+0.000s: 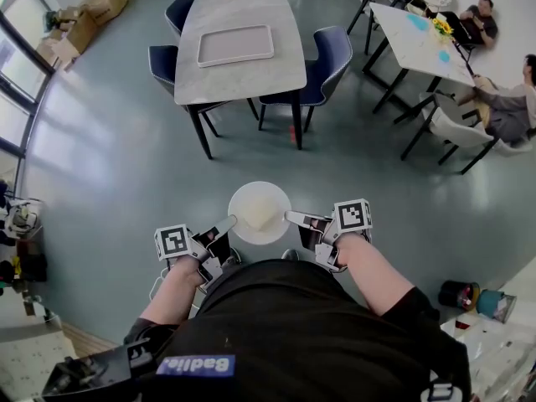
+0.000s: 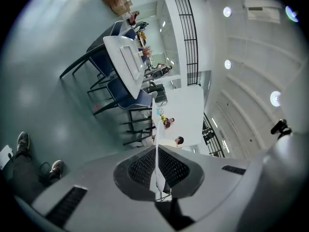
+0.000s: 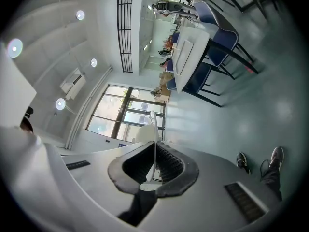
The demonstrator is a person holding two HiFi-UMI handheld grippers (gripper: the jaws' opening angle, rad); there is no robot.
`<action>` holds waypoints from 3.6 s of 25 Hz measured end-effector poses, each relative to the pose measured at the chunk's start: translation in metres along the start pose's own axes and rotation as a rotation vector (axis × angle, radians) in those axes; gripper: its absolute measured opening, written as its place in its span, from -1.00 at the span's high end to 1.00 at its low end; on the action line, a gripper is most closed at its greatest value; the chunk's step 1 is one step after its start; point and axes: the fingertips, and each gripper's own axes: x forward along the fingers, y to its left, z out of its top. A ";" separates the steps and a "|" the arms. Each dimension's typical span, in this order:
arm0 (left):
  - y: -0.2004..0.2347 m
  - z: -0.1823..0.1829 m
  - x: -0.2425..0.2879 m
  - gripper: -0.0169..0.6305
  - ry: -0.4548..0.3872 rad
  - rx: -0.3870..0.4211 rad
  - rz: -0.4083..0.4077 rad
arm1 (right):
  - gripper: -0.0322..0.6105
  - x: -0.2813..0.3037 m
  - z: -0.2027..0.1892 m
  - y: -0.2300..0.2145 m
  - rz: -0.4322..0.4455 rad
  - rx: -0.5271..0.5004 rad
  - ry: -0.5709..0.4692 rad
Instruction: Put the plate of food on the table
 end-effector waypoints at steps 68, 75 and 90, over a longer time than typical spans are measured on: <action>0.019 0.431 0.135 0.90 0.071 0.093 -0.045 | 0.83 0.215 0.380 0.004 -0.057 -0.008 -0.138; 0.023 0.468 0.168 0.90 0.024 0.077 -0.008 | 0.83 0.218 0.437 -0.001 -0.042 -0.028 -0.109; 0.043 0.530 0.261 0.90 -0.133 -0.015 0.060 | 0.83 0.216 0.558 -0.043 0.008 0.037 -0.008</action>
